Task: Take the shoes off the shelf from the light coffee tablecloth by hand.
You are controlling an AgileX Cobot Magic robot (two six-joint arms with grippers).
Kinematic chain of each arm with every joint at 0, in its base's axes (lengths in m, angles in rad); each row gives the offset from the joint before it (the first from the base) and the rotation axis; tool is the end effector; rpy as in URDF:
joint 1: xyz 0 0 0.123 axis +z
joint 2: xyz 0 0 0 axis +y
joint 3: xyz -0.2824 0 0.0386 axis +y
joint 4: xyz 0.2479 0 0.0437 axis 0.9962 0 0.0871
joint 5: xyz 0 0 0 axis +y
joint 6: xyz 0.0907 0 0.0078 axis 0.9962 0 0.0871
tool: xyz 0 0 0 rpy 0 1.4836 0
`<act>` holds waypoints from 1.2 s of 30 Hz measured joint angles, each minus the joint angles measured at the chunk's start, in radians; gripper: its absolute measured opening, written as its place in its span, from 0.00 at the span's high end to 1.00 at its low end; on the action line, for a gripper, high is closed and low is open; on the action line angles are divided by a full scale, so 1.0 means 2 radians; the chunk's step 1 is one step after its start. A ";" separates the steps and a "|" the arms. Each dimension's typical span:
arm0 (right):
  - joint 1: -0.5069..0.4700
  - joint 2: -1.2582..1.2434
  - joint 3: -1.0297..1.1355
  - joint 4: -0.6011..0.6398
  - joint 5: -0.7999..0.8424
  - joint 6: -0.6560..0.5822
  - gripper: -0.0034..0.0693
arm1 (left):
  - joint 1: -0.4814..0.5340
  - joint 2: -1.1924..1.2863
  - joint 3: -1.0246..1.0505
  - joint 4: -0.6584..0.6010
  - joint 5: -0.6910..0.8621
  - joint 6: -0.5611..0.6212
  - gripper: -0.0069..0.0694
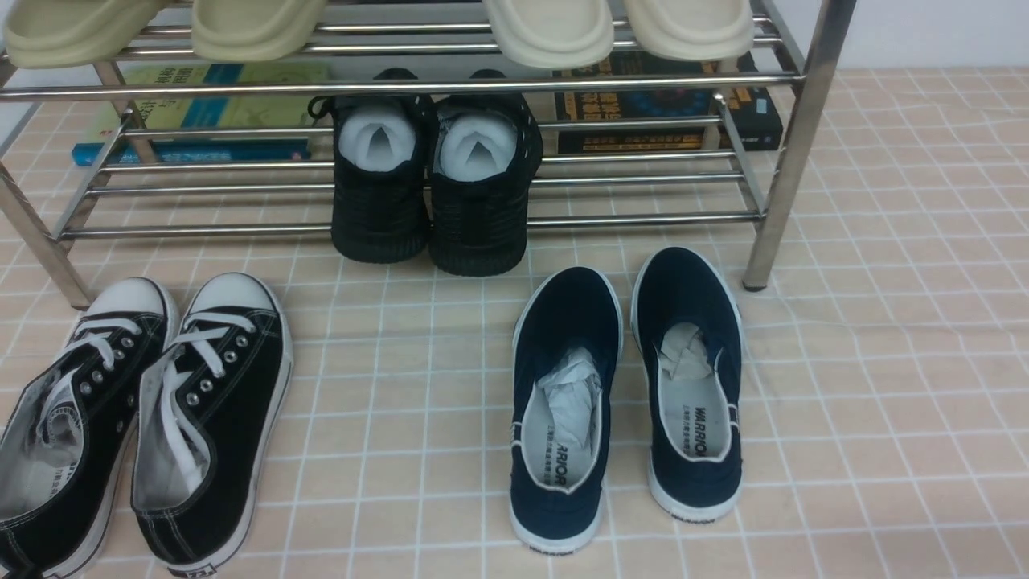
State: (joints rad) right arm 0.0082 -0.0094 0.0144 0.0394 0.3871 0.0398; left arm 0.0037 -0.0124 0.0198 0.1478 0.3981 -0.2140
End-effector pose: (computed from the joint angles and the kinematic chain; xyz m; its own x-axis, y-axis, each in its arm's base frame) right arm 0.0521 0.0018 0.1740 -0.3008 0.0737 -0.9508 0.0005 0.9970 0.0772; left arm 0.0517 0.0054 0.1717 -0.3038 -0.0785 -0.9495 -0.0818 0.9951 -0.0561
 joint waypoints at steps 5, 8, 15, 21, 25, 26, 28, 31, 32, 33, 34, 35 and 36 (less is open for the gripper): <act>0.000 0.000 0.000 0.000 0.000 0.000 0.62 | 0.000 0.000 0.000 -0.006 0.000 0.008 0.85; 0.000 0.000 0.000 0.000 0.000 0.000 0.62 | 0.000 0.000 0.000 -0.008 0.000 0.008 0.85; 0.000 0.000 0.000 0.000 0.000 0.000 0.62 | 0.000 0.000 0.000 -0.009 0.000 0.008 0.84; 0.000 0.000 0.000 0.000 0.000 0.000 0.62 | 0.000 0.000 0.000 -0.009 -0.001 0.008 0.83; 0.000 0.000 0.000 0.000 0.000 0.000 0.62 | 0.000 0.000 0.000 -0.009 -0.001 0.008 0.83; 0.000 0.000 0.000 0.000 0.000 0.000 0.62 | 0.000 0.000 0.000 -0.009 -0.001 0.008 0.82; 0.000 0.000 0.000 0.000 0.000 0.000 0.62 | 0.000 0.000 0.000 -0.009 -0.001 0.008 0.82; 0.000 0.000 0.000 0.000 0.000 0.000 0.62 | 0.000 0.000 0.000 -0.009 -0.001 0.008 0.82; 0.000 0.000 0.000 0.000 0.000 0.000 0.62 | 0.000 0.000 0.000 -0.009 -0.001 0.008 0.82; 0.000 0.000 0.000 0.000 0.000 0.000 0.62 | 0.000 0.000 0.000 -0.009 -0.001 0.008 0.82; 0.000 0.000 0.000 0.000 0.000 0.000 0.62 | 0.000 0.000 0.000 -0.009 -0.001 0.008 0.81; 0.000 0.000 0.000 0.000 0.000 0.000 0.62 | 0.000 0.000 0.000 -0.009 -0.001 0.008 0.81; 0.000 0.000 0.000 0.000 0.000 0.000 0.62 | 0.000 0.000 0.000 -0.009 -0.001 0.008 0.81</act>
State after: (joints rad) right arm 0.0082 -0.0094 0.0144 0.0394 0.3871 0.0398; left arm 0.0037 -0.0124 0.0198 0.1294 0.3961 -0.1977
